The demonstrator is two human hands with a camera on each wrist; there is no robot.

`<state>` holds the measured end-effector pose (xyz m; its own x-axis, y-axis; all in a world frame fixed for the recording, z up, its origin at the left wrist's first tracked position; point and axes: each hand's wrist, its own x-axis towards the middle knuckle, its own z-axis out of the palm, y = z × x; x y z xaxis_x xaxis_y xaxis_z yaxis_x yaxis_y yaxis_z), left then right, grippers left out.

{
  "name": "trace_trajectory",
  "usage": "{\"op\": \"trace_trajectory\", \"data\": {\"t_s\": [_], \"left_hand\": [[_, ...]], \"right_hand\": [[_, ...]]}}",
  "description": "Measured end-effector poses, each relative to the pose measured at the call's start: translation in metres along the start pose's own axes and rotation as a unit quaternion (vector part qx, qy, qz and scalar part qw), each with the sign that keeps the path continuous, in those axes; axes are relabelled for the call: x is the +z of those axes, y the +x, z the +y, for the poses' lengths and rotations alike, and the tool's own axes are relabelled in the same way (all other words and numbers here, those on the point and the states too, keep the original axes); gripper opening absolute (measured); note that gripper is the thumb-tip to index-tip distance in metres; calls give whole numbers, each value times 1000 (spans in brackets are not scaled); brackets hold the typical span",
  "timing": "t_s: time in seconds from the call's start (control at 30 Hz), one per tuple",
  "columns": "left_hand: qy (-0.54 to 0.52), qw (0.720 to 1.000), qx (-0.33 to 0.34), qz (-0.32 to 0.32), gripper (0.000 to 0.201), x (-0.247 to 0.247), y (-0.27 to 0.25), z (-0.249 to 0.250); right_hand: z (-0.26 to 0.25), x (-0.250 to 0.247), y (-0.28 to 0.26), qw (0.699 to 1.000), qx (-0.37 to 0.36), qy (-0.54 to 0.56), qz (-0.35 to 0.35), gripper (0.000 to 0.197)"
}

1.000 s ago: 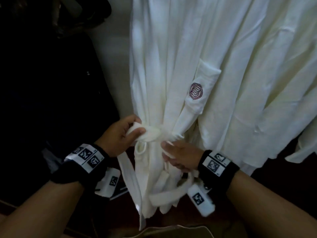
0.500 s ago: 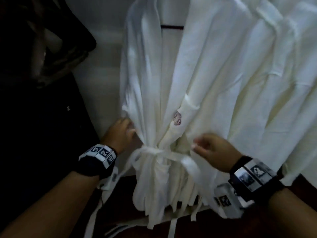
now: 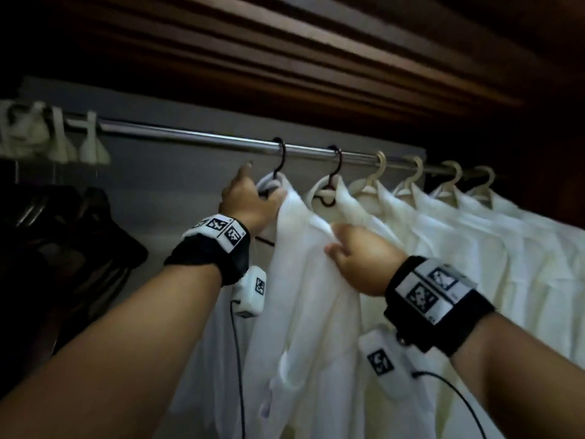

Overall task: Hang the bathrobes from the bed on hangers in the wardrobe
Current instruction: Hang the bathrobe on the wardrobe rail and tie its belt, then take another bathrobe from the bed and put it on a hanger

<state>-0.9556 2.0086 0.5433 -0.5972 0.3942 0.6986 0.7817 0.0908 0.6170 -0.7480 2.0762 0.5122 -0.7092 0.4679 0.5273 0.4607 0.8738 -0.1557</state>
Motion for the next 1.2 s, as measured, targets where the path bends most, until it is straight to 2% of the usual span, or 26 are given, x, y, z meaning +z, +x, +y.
{"op": "trace_trajectory", "data": {"t_s": [0.1,0.2,0.37,0.47,0.53,0.6,0.67,0.73,0.8,0.9,0.97,1.07,1.17,1.2], "left_hand": [[126,987,54,-80,79,7,17,-6],[194,975,69,-89,74,13,19,-10],[179,980,80,-19,55,21,-6,-18],[163,984,72,-17,55,18,-21,-18],[103,993,56,19,54,14,-36,-9],[42,989,107,92,47,13,-63,13],[-4,969,218,114,33,22,-103,40],[-65,946,313,55,20,41,-151,68],[-134,924,352,-69,12,66,-198,86],[-207,883,319,-275,10,114,-265,96],[-214,848,300,-381,12,149,-313,99],[-240,771,302,-507,12,185,-398,113],[-239,679,327,-612,11,191,-493,134],[-234,637,352,-645,11,184,-531,144]], "right_hand": [[15,-2,1,999,35,-20,-1,29],[27,-2,-7,999,50,20,9,30],[36,11,-45,995,26,88,49,28],[55,20,-75,993,39,105,40,21],[71,23,-101,991,53,126,15,25],[91,23,-131,985,61,160,-6,34],[114,18,-163,981,103,163,-13,35],[138,8,-202,974,161,156,-10,28],[152,-4,-251,961,224,160,9,21],[157,-21,-337,934,319,154,40,18],[157,-27,-400,909,389,134,63,16],[137,-36,-505,856,500,110,68,12],[85,-45,-608,773,617,94,112,11],[60,-48,-645,738,657,77,132,11]]}}
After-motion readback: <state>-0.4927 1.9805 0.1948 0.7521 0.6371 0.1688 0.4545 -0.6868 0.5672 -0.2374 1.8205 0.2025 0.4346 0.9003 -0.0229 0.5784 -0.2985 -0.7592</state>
